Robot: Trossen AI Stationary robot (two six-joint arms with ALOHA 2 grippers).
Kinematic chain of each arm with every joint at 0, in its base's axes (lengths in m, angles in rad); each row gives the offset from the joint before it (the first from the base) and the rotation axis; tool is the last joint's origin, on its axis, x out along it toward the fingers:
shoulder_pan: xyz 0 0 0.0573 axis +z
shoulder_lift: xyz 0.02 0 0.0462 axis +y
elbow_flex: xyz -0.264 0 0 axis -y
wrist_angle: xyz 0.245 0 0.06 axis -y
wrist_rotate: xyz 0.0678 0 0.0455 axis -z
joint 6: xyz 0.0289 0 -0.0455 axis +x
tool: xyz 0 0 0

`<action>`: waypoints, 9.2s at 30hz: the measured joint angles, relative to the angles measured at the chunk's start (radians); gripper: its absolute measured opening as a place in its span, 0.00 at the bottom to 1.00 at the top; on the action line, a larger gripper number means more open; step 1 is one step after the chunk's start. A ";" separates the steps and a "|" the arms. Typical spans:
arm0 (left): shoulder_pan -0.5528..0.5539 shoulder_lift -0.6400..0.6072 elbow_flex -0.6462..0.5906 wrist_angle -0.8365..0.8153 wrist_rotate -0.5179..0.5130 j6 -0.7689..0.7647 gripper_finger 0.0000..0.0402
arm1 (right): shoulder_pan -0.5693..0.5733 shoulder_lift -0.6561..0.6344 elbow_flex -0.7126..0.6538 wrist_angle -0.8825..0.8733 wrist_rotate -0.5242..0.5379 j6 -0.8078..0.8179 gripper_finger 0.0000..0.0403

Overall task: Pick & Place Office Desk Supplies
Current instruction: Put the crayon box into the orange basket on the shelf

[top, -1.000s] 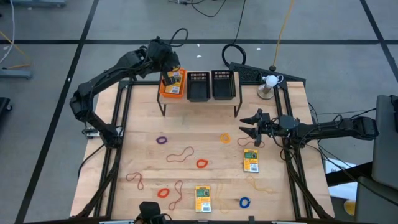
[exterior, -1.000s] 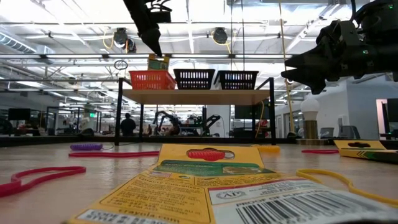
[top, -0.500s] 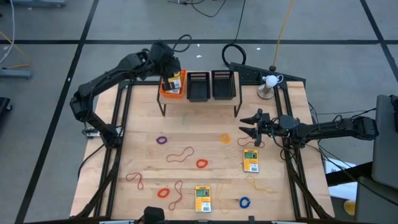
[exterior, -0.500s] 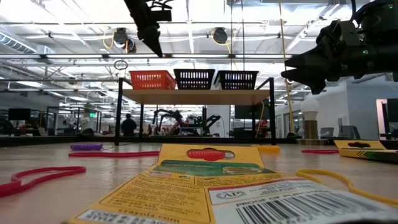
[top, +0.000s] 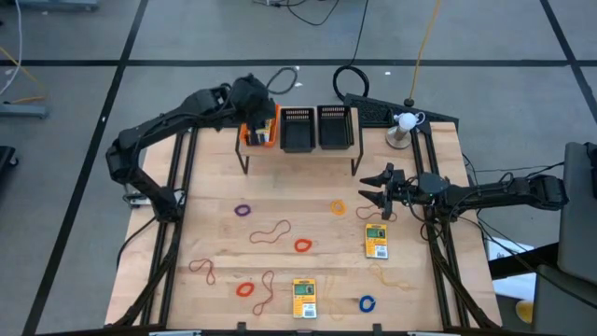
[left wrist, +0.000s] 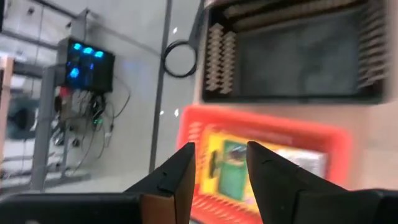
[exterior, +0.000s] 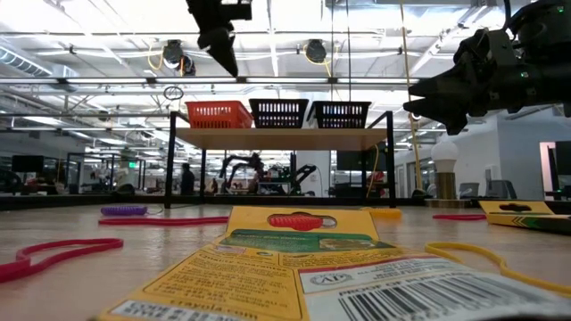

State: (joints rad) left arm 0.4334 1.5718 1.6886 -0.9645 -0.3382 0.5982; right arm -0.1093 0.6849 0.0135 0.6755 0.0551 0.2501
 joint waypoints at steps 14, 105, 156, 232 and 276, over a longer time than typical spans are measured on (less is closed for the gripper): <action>-0.465 0.006 -0.110 0.017 0.258 -0.332 0.28 | 0.000 0.000 0.000 -0.005 -0.005 -0.084 0.48; -0.814 0.419 -0.684 1.293 0.575 -1.049 0.27 | 0.151 0.001 0.000 0.054 0.106 -0.060 0.48; -0.759 -0.108 -0.683 1.002 0.174 -0.681 0.00 | 0.150 0.004 0.000 0.054 0.110 -0.053 0.48; 0.127 -0.287 -0.357 0.304 0.254 -0.021 0.01 | 0.151 0.035 0.000 0.039 0.185 -0.052 0.48; -0.185 -0.236 -0.357 0.442 0.413 -0.206 0.49 | 0.151 0.035 0.000 0.048 0.179 -0.084 0.48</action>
State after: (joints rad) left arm 0.2482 1.3362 1.3314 -0.5224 0.0752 0.3918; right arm 0.0414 0.7204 0.0135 0.7235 0.2340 0.1658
